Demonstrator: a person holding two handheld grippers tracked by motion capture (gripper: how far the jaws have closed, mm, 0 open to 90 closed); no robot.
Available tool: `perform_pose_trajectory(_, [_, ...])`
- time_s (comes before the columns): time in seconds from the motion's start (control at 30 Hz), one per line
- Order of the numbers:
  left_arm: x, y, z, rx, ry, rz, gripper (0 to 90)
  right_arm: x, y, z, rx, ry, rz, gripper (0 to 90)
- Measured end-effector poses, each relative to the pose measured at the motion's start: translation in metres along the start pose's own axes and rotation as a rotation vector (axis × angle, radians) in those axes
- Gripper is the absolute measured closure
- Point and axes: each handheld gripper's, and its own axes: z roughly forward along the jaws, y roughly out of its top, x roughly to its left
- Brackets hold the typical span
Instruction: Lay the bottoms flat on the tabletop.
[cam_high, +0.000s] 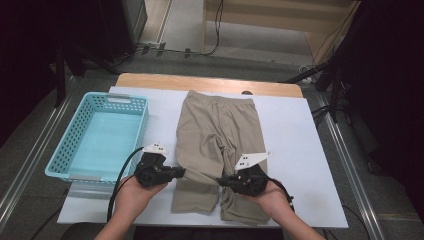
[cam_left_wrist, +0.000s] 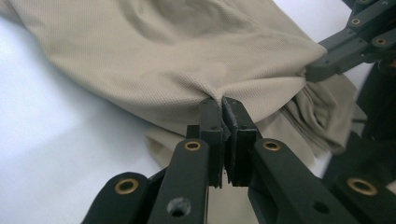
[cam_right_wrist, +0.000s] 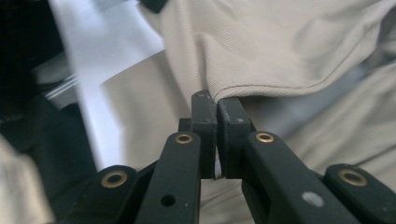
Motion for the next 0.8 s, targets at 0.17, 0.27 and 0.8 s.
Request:
perform_pose_trajectory(0.17, [-0.004,-0.004,-0.008,-0.027,-0.016,0.022,70.1,0.010,-0.005,-0.002,0.040,0.008,-0.065,67.7])
perform_pose_trajectory(0.27, [-0.001,-0.001,-0.012,-0.075,-0.002,0.024,61.7,0.005,-0.002,-0.011,-0.024,-0.033,-0.066,60.5])
perform_pose_trajectory(0.8, [0.030,0.028,0.045,-0.038,0.102,0.036,48.3,0.010,-0.002,0.048,0.046,0.004,-0.161,52.5])
